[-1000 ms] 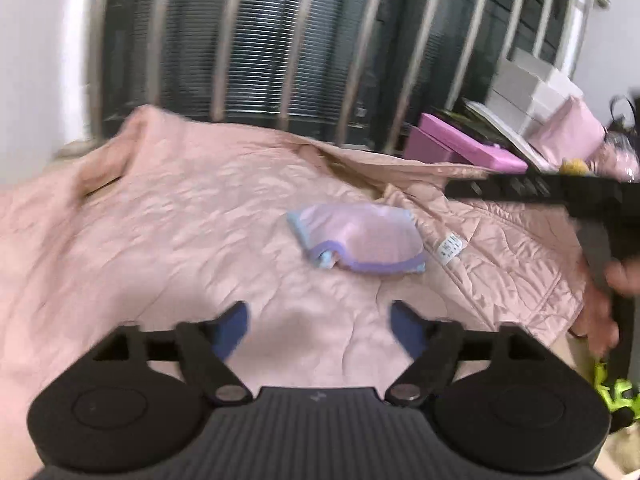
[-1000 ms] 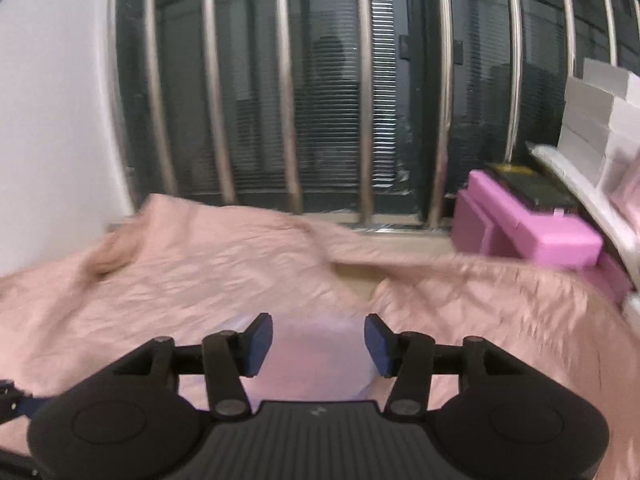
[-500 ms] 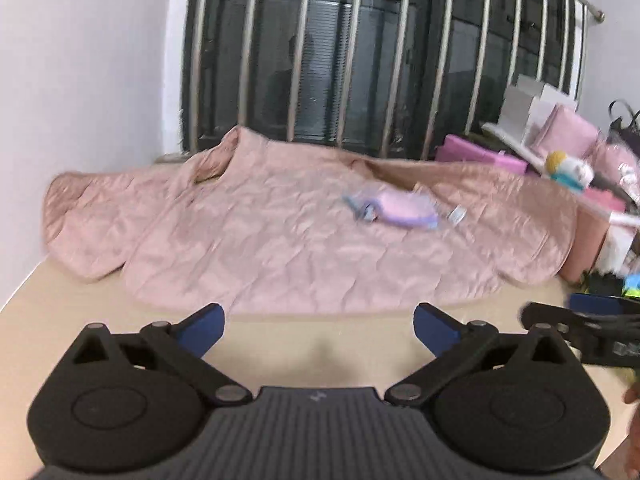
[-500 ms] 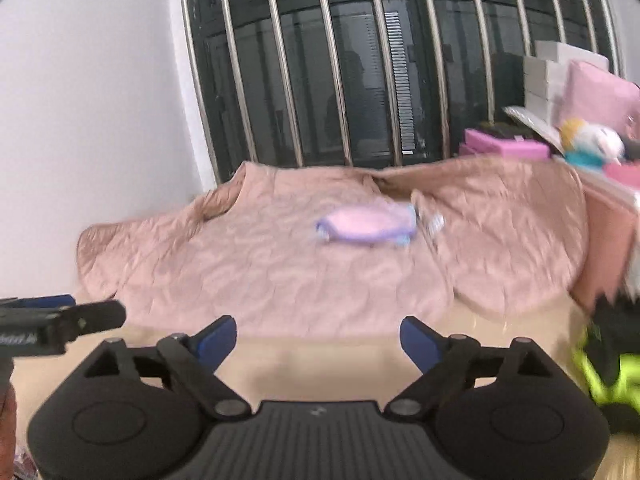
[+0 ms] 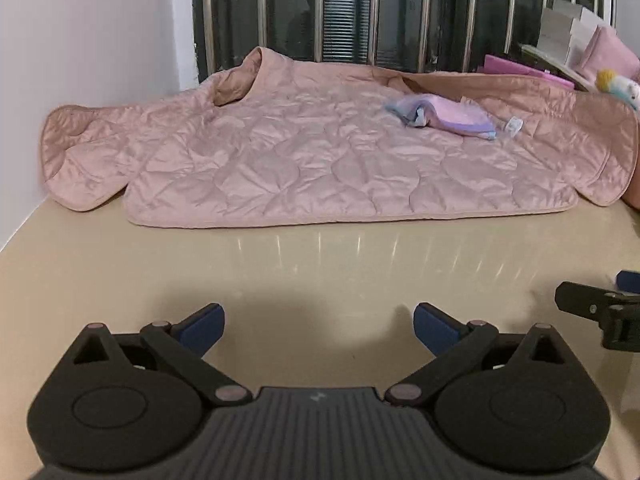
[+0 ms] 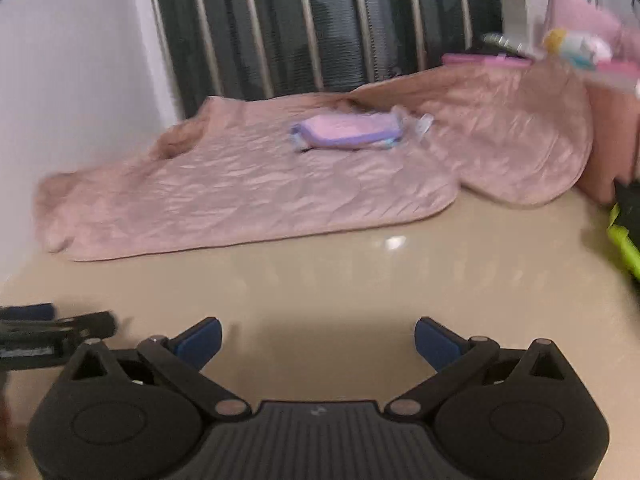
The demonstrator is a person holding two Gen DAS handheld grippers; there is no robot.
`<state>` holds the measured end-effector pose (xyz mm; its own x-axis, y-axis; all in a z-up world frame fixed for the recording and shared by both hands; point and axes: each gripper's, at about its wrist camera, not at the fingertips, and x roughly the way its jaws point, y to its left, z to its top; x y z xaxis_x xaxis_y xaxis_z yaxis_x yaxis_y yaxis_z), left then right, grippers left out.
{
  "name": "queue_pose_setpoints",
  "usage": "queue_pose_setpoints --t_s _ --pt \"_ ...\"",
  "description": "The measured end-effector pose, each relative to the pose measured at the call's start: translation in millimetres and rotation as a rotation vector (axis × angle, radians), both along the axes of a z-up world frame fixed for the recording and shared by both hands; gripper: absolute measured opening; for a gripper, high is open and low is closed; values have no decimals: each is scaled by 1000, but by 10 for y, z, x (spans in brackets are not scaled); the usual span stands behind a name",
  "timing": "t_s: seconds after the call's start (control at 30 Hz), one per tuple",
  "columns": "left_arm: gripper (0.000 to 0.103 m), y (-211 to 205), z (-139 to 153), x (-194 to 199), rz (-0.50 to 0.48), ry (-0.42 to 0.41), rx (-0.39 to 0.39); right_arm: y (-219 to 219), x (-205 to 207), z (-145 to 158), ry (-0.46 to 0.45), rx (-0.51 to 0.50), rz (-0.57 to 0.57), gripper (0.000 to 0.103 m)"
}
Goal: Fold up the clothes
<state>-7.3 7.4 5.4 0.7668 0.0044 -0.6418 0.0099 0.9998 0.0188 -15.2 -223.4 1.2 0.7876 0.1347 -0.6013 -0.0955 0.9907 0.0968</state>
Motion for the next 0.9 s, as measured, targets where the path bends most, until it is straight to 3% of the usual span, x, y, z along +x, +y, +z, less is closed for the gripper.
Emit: queue_pose_setpoints --t_s 0.13,0.47,0.9 --pt "102 -12 -43 94 3 -6 -3 72 106 -45 9 -78 -31 103" --pt "102 -37 -39 229 -17 7 -6 85 238 -47 17 -83 -58 103" --pt "102 -104 -50 81 -35 -16 -10 108 243 -53 16 -86 -42 103"
